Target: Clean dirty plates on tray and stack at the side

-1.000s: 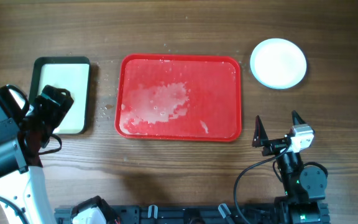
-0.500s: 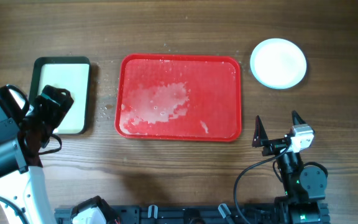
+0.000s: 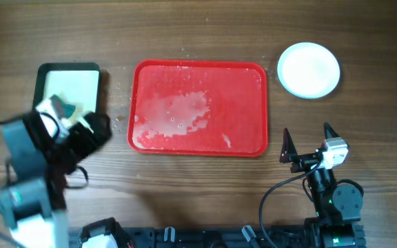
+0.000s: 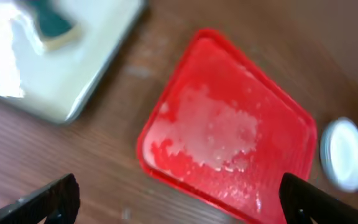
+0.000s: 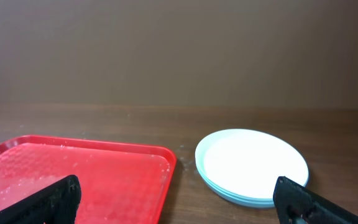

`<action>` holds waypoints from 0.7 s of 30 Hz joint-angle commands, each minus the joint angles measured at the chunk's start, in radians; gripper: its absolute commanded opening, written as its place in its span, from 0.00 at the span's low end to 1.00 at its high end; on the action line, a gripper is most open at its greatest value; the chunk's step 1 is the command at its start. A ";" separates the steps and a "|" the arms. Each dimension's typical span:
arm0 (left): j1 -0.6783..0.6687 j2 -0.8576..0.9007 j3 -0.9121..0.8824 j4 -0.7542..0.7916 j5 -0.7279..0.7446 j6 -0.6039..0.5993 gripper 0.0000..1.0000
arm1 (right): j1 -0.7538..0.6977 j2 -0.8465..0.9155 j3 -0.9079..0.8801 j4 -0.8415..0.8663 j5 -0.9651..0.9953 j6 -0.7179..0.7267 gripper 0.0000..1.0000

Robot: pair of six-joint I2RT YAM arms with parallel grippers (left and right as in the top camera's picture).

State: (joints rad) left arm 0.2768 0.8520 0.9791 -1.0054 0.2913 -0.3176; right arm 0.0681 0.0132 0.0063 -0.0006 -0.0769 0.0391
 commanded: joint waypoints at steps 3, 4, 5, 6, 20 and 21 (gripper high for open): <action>-0.104 -0.353 -0.275 0.228 0.019 0.130 1.00 | -0.005 -0.010 -0.001 0.002 0.017 -0.013 1.00; -0.112 -0.401 -0.323 0.306 0.019 0.127 1.00 | -0.005 -0.010 -0.001 0.002 0.017 -0.012 1.00; -0.117 -0.423 -0.351 0.356 0.019 0.127 1.00 | -0.005 -0.010 -0.001 0.002 0.017 -0.013 1.00; -0.129 -0.456 -0.396 0.433 0.019 0.127 1.00 | -0.005 -0.010 -0.001 0.002 0.017 -0.013 1.00; -0.203 -0.830 -0.934 1.048 -0.092 -0.035 1.00 | -0.005 -0.010 -0.001 0.002 0.017 -0.012 1.00; -0.203 -0.850 -0.937 1.053 -0.091 -0.035 1.00 | -0.005 -0.010 -0.001 0.002 0.017 -0.012 1.00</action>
State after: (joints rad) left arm 0.0792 0.0528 0.0624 0.0353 0.2394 -0.3355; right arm 0.0681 0.0128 0.0063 -0.0006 -0.0765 0.0391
